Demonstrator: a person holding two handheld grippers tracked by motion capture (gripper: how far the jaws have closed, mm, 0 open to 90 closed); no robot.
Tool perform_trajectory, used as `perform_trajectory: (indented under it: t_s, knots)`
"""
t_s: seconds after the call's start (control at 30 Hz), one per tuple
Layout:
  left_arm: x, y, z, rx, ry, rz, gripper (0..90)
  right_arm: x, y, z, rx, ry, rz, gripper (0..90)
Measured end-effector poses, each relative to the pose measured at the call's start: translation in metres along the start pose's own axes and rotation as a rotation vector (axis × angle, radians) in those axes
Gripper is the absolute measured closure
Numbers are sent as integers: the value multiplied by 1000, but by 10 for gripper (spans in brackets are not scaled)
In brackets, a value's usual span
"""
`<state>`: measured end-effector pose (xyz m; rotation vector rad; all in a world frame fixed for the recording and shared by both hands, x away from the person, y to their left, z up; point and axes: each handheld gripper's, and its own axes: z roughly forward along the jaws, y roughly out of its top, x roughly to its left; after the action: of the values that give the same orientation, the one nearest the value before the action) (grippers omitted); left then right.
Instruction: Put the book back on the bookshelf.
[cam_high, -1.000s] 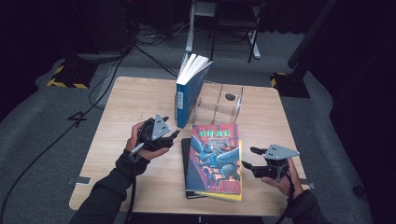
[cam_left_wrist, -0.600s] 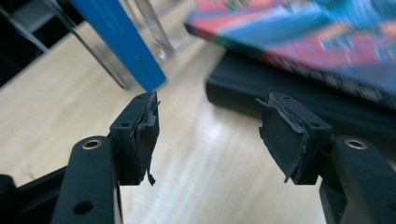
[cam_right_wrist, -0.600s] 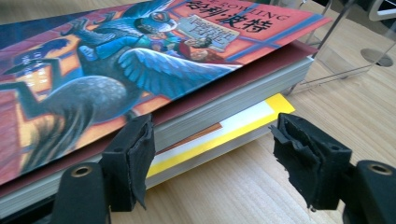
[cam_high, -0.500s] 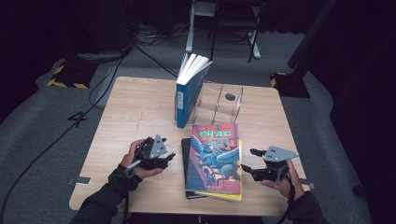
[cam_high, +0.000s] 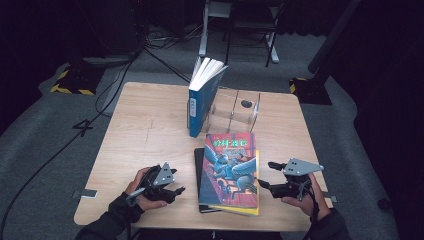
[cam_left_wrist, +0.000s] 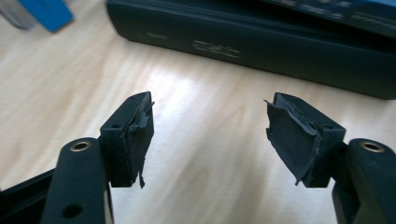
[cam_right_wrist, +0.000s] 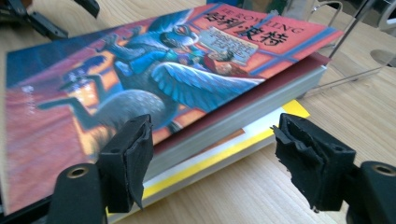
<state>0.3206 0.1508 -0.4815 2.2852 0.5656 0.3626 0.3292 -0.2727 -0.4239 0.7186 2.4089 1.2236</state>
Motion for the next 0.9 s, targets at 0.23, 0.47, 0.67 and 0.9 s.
perform_trajectory:
  t_s: [0.23, 0.47, 0.67, 0.9]
  knots:
    - [-11, -4, 2, 22, -60, 13, 276, 7, 8, -2, 25, 60, 10, 320]
    - [-14, -4, 8, 26, -86, 25, 280, 17, 11, 6, 120, 135, -15, 302]
    - [-14, -5, 12, 43, -84, 36, 280, 19, 8, 17, 213, 209, -2, 277]
    - [-14, -4, 19, 63, -88, 47, 272, 11, 7, 26, 243, 272, 74, 218]
